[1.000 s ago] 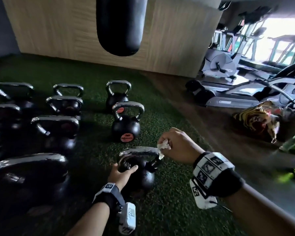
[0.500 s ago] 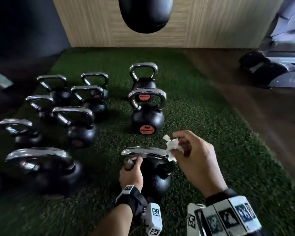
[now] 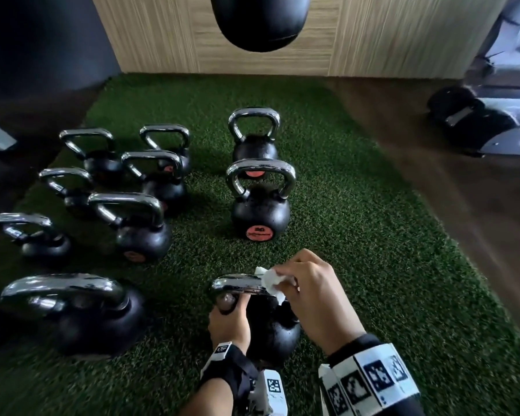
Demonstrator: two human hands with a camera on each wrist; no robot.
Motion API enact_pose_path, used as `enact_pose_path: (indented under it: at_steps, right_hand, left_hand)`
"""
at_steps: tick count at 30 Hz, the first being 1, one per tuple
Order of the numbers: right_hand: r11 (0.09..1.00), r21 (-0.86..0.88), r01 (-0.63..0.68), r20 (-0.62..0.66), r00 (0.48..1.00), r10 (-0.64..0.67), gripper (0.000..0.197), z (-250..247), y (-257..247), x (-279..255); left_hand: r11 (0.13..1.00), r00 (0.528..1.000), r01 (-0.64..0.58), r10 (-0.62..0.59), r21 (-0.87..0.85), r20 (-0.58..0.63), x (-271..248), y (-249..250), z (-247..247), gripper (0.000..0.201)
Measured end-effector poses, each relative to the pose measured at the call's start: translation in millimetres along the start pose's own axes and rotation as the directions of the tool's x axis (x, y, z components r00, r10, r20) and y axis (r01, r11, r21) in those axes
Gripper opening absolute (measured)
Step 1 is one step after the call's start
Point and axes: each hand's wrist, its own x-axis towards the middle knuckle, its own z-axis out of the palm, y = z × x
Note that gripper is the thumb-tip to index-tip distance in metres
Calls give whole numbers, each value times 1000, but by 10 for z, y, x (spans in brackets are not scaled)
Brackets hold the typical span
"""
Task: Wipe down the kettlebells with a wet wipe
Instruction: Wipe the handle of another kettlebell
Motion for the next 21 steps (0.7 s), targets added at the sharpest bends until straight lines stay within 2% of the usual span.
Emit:
enact_pose_path:
  at_steps: [4,6,10,12,16,19,21]
  right_hand:
    - [998,-7,60,10,998,-60,16,36,-8,31]
    - [1000,7,21,-16,1000,-21,19,50,43,-27]
    - [998,-12,-62,-137,989,59,26,77,118,-142]
    - [996,-47,-76,-177,982,67,29,127,96,-154]
    - [997,-47,-63,-246,968,50,39,224,72,-256]
    - [983,20,-181,-345,922,177,36,226,211,-375]
    - [941,100,-324,-323,884,338,26,225,348,-425]
  left_hand:
    - [1000,1000,-2,2,-10,-4,20,-27,15,41]
    - [1000,1000,-16,16,-7,-6,33,-51,9,32]
    - [999,999,-42,42,5,-13,65,-93,14,36]
    - [999,999,-47,47,24,-18,66,-99,16,47]
    - [998,999,-47,48,30,-7,39,-83,-2,50]
    - [999,999,-44,45,32,-15,8,-45,-12,52]
    - [999,999,-32,32,44,-11,-36,-12,-26,59]
